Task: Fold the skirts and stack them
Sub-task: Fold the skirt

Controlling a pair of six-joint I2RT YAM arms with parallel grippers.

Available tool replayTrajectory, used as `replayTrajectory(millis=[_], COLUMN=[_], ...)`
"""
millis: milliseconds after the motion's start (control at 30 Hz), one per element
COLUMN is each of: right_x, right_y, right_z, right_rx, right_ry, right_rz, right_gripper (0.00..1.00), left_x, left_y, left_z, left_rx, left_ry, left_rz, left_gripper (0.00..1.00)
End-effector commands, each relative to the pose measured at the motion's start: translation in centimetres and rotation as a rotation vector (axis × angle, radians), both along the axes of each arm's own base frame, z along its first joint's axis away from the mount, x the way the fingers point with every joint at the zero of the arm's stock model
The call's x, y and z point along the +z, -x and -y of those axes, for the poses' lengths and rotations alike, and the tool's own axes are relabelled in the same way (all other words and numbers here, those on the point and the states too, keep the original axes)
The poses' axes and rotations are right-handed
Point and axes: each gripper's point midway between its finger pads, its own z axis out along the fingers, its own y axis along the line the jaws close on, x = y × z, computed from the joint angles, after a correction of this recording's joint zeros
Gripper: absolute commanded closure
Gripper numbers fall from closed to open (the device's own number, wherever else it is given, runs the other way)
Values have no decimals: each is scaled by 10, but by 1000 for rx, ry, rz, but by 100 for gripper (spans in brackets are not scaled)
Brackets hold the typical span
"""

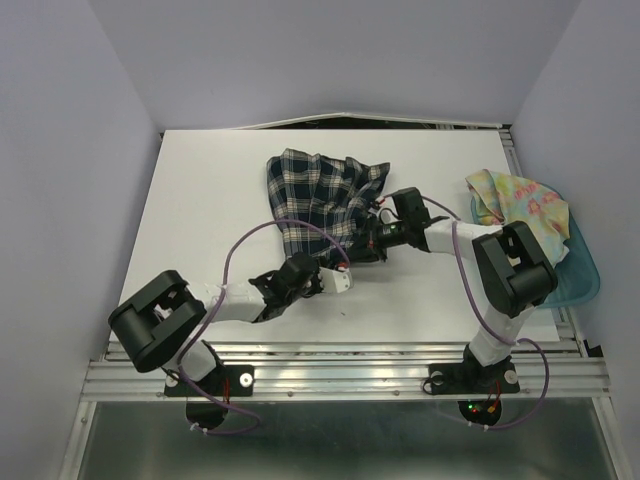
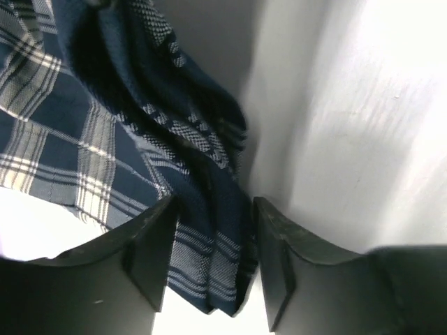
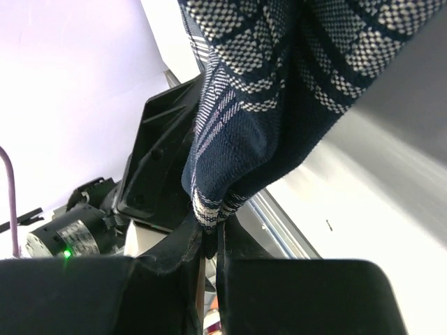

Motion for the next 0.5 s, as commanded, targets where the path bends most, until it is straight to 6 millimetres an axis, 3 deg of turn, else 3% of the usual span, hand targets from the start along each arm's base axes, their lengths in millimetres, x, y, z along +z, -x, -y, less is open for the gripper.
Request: replayTrajectory(millis=[0, 133, 233, 267, 300, 333, 433, 467], right_x=[22, 18, 16, 15, 21, 20, 36, 37], right_y=[8, 17, 15, 13, 3, -2, -18, -22], right_z=[1, 5, 18, 23, 34, 44, 72, 78], right_rx=[33, 52, 83, 112, 101, 143, 181, 241], right_ry=[-65, -57, -27, -13, 10, 22, 78, 88], right_rz=[48, 59, 102, 170, 166, 255, 290, 387], right_gripper=[99, 99, 72, 54, 47, 41, 38, 38], left_x=[19, 26, 34, 34, 37, 39, 35, 36], left_y=[-20, -23, -14, -9, 0, 4, 22, 22], left_z=[3, -1, 5, 5, 8, 10, 9, 10], left_rx=[89, 107, 52, 41, 10, 0, -37, -42], left_ry=[101, 111, 118, 106, 105, 113, 86, 74], left_rz=[15, -19, -57, -94, -137, -159, -246, -252], left_gripper=[57, 83, 93, 95, 100, 100, 100, 100])
